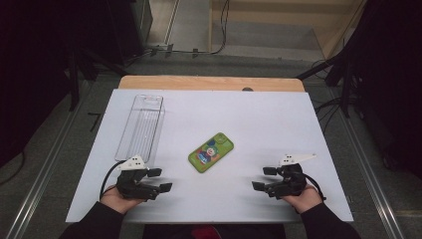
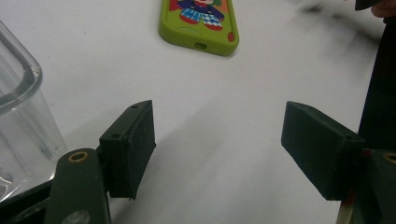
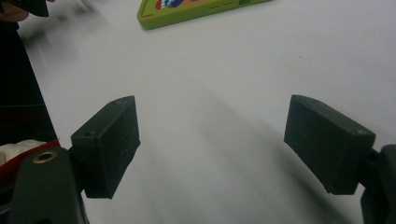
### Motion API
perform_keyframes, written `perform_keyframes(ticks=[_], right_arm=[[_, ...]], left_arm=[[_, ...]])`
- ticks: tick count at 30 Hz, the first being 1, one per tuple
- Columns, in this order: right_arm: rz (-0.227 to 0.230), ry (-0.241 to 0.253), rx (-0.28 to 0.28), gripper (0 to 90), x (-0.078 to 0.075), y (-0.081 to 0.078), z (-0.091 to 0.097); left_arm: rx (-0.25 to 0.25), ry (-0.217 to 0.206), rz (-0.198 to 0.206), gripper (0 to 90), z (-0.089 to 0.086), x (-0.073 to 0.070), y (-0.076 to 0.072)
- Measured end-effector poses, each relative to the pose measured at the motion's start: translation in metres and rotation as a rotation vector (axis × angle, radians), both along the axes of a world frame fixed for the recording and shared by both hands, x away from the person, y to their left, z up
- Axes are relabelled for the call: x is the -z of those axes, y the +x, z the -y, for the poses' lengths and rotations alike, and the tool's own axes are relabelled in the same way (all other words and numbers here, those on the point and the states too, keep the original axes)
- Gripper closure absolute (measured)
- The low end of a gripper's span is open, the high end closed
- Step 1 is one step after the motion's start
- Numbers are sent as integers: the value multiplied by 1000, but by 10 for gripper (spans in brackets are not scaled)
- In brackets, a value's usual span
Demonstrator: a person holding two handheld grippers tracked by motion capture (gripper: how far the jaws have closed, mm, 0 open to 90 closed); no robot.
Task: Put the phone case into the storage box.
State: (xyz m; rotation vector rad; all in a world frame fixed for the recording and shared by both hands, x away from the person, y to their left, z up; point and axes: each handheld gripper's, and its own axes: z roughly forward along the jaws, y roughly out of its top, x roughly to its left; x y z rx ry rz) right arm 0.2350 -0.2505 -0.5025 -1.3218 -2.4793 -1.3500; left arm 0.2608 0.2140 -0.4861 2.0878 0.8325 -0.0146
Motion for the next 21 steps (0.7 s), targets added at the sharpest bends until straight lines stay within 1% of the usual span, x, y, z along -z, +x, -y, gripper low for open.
perform_keyframes(ticks=[6, 10, 12, 18, 21], right_arm=[[-3, 1, -3, 165, 0, 0, 0], [-6, -6, -1, 165, 0, 0, 0], [-6, -8, 0, 165, 0, 0, 0], [-7, -8, 1, 165, 0, 0, 0], [-6, -6, 0, 165, 0, 0, 0]], left_arm=[[0, -1, 0, 268, 0, 0, 0], [-2, 7, -1, 268, 0, 0, 0], [-4, 2, 0, 268, 0, 0, 0], [-1, 21, -4, 269, 3, -1, 0], [0, 13, -1, 267, 6, -3, 0]])
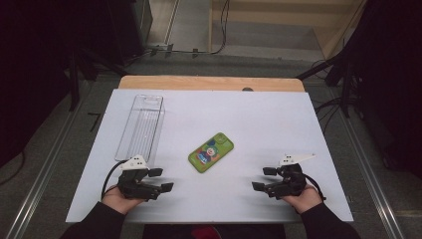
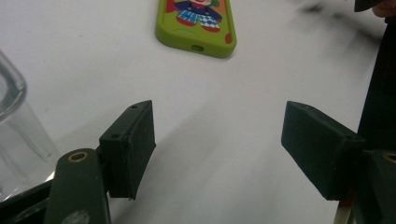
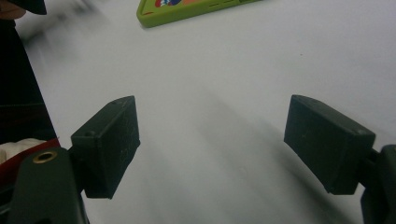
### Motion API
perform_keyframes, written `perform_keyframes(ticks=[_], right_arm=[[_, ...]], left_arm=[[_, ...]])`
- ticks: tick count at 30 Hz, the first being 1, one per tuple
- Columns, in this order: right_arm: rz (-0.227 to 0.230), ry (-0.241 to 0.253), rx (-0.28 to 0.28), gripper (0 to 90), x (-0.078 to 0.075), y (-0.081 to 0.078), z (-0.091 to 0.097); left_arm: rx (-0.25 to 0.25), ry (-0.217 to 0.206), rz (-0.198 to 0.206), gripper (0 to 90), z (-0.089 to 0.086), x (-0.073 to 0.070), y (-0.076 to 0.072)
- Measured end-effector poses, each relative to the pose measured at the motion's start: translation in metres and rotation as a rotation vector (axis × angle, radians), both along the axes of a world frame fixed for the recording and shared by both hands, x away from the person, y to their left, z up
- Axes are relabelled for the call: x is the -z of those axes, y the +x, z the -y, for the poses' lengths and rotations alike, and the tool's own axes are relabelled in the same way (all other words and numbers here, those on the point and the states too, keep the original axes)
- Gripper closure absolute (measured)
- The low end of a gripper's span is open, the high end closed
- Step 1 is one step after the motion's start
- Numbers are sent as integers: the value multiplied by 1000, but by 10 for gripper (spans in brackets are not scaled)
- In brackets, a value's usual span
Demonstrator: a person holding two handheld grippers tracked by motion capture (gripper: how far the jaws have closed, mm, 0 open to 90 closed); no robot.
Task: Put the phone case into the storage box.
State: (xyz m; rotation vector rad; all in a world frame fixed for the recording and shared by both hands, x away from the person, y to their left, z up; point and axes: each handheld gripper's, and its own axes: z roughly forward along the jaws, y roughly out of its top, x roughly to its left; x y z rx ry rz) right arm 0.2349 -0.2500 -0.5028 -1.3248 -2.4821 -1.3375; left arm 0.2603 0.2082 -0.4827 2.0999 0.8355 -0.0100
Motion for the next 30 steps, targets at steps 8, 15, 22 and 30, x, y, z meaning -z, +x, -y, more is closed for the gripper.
perform_keyframes(ticks=[8, 15, 22, 30], right_arm=[[-2, 0, -2, 165, 0, 0, 0], [-1, -2, -4, 165, 0, 0, 0], [-6, 2, -8, 165, 1, 1, -1], [-4, -3, -5, 165, 1, 0, 0]], left_arm=[[5, -11, 4, 242, 8, -6, 2], [35, 6, 4, 228, 16, -11, 3], [50, 7, -1, 225, 23, -14, 7], [69, -1, -34, 196, 32, -23, 11]])
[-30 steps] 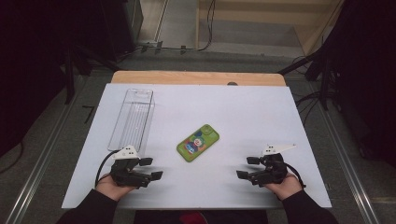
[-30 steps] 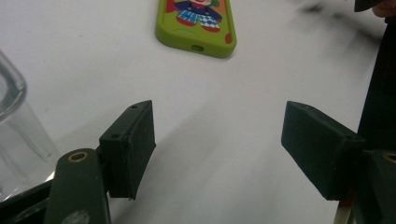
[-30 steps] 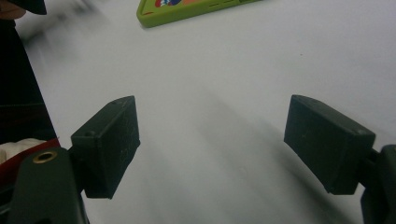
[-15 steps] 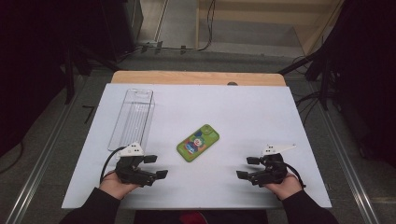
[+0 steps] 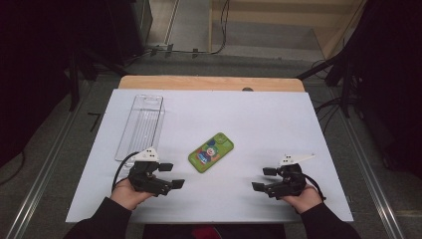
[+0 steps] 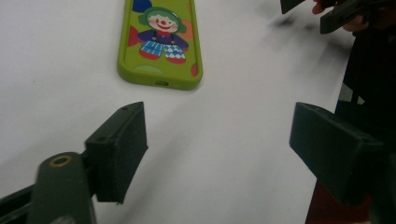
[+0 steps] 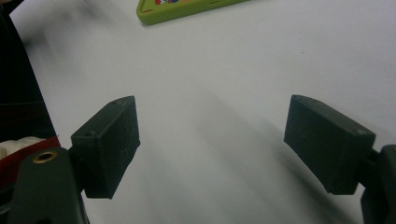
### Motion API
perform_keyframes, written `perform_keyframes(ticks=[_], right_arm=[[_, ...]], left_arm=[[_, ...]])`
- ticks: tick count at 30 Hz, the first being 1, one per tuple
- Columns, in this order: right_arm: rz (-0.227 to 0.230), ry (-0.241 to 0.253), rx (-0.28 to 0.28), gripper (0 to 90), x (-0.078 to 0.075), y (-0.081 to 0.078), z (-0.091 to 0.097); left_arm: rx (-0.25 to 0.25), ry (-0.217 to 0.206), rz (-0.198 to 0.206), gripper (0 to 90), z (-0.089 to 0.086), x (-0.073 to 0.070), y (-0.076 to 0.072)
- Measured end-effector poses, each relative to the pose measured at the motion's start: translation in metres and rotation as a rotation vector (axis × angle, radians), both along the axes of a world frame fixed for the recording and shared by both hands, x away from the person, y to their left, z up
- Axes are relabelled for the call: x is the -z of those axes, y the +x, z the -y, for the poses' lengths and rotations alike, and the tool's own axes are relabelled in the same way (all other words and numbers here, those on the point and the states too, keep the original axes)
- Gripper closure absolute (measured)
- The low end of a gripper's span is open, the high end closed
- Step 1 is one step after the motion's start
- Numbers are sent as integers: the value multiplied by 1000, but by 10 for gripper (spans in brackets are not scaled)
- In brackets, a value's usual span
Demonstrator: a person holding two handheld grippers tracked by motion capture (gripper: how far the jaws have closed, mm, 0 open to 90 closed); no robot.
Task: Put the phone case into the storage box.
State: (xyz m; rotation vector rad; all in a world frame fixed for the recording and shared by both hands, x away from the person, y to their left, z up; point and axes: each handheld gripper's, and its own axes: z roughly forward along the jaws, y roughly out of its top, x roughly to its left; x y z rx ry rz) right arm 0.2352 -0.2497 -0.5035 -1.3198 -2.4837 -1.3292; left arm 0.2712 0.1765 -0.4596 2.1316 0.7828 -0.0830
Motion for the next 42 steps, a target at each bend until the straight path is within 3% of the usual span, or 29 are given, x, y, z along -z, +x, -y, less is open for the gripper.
perform_keyframes(ticks=[7, 9, 12, 15, 18, 28, 42], right_arm=[[-1, -5, 4, 165, 0, 0, 0], [-2, -5, 4, 165, 0, 0, 0], [-1, -3, 3, 165, 0, 1, 0], [-1, -1, 4, 165, 0, 0, 0], [1, 1, 4, 165, 0, 0, 0], [1, 3, 4, 165, 0, 0, 1], [0, 6, 3, 165, 0, 1, 1]], left_arm=[[6, 0, 3, 118, 9, -6, 5], [9, -8, 27, 0, 13, -7, 6], [4, -28, 59, 0, 18, -10, 7], [-3, -35, 36, 0, 21, -11, 10], [16, 4, 28, 9, 28, -13, 16], [42, 41, 21, 11, 43, -16, 28], [33, 49, 23, 11, 52, -23, 49]])
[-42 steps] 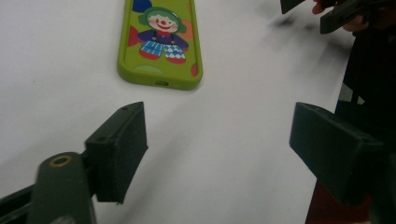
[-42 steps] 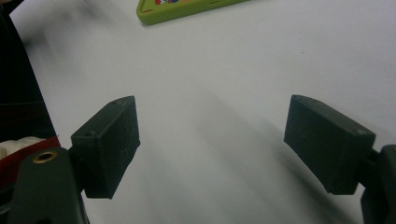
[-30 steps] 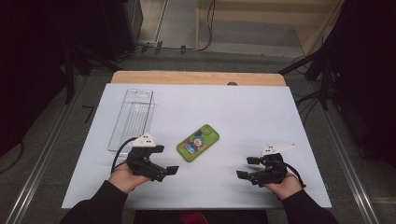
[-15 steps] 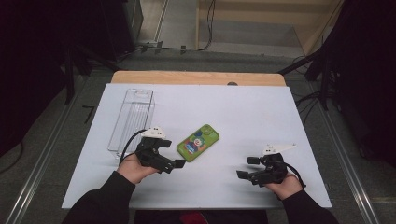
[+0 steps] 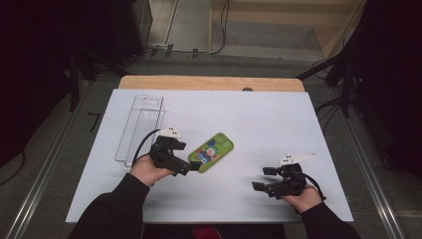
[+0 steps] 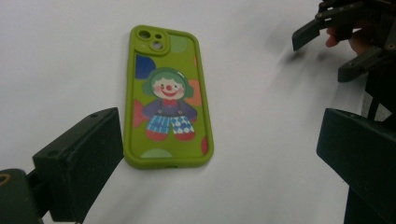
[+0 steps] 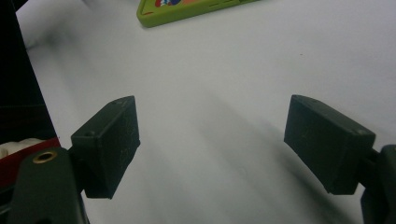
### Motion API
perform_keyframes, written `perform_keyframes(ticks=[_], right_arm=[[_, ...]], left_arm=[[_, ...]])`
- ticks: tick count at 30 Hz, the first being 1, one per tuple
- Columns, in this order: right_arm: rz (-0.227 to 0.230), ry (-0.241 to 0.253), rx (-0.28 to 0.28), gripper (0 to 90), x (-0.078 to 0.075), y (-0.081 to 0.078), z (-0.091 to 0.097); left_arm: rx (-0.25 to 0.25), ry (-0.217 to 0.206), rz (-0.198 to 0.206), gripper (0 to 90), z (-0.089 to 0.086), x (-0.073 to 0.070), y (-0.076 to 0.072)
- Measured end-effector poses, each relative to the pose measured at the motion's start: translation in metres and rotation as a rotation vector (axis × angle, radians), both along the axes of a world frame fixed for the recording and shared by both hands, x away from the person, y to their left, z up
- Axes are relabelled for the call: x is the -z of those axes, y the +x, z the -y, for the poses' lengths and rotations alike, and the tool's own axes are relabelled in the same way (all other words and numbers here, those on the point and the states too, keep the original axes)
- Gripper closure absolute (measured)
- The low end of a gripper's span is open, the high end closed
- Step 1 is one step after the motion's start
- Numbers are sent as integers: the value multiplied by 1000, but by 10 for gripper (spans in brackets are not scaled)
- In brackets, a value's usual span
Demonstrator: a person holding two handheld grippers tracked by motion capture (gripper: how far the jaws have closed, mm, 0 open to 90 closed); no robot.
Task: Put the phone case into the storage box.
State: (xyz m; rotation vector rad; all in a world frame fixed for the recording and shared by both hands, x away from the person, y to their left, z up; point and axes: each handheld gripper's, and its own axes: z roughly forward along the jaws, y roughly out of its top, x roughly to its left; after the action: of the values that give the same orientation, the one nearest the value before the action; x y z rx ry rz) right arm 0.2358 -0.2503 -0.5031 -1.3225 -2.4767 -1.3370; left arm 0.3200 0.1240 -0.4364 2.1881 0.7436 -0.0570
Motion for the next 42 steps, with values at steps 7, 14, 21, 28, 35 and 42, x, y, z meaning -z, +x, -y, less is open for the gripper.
perform_keyframes(ticks=[7, 14, 21, 28, 35, 42], right_arm=[[0, 0, 0, 165, 0, 0, 0], [0, -2, 0, 165, 0, 0, 0], [8, -1, 1, 165, -1, 0, 1], [9, 4, 1, 165, -1, 0, 1], [6, 5, 1, 165, -2, 1, 1], [5, 5, -1, 165, -2, 1, 1]], left_arm=[[-12, -4, 3, 12, 6, -3, 10], [-14, -8, 6, 12, 13, -5, 15], [-19, -12, 5, 12, 25, -6, 24], [-23, -3, 18, 12, 32, -5, 30], [-40, -34, 7, 12, 43, -1, 40], [-31, -23, 16, 12, 56, 5, 48]])
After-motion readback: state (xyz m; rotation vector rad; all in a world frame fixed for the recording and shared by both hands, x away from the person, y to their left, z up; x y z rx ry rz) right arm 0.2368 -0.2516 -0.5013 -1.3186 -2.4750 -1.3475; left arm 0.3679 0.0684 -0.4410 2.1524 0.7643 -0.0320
